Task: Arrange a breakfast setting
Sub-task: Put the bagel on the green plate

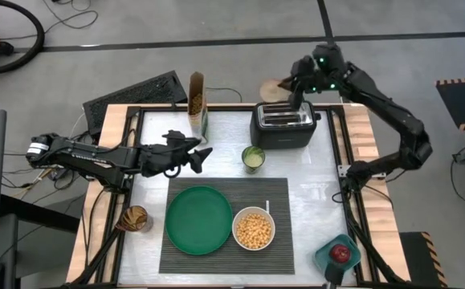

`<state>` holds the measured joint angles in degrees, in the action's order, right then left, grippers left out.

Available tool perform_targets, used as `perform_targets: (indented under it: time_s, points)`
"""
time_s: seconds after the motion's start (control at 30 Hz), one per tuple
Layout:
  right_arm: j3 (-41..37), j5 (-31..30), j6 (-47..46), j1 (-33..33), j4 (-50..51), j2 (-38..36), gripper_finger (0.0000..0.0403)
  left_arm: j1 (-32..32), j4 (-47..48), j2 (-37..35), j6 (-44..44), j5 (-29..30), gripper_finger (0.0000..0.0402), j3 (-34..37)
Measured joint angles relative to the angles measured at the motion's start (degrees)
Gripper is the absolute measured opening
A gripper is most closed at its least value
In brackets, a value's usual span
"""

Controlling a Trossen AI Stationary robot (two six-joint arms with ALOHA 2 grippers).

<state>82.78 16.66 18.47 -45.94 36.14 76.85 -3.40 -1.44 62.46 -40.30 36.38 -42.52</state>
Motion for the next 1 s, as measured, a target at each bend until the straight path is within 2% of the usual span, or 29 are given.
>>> perform_targets:
  time_s: [0.13,0.23,0.43,0.5,0.57,0.73,0.9,1.0]
  points:
    - [0.46,12.07,-12.27,0.47,-6.33,-1.5,0.005,0.0,-5.42,0.0,3.75,0.01,0.0312,0.0]
    - [0.46,14.98,-16.78,2.93,-8.09,-1.68,0.005,0.02,-11.34,0.0,7.74,-1.1,0.0312,0.0]
    - [0.37,14.96,-20.11,11.03,-11.5,-1.04,0.005,0.38,-25.73,0.0,18.83,-8.85,0.0312,0.0]
    - [0.37,14.93,-21.78,13.79,-13.67,-0.63,0.005,0.91,-28.12,0.0,21.44,-9.73,0.0312,0.0]
    - [0.3,13.47,-21.97,16.2,-15.4,-0.56,0.005,1.67,-29.18,0.0,22.99,-10.24,0.0312,0.0]
    - [0.39,4.74,-21.77,22.28,-19.56,0.11,0.005,3.59,-29.4,0.24,22.75,-10.86,0.0312,0.0]
    - [0.51,3.56,-23.39,25.79,-23.67,3.04,0.005,4.7,-29.54,0.5,22.67,-14.58,0.0312,0.0]
    - [0.34,3.55,-24.52,27.16,-25.47,5.49,0.005,4.7,-29.56,0.54,23.4,-14.47,0.0312,0.0]
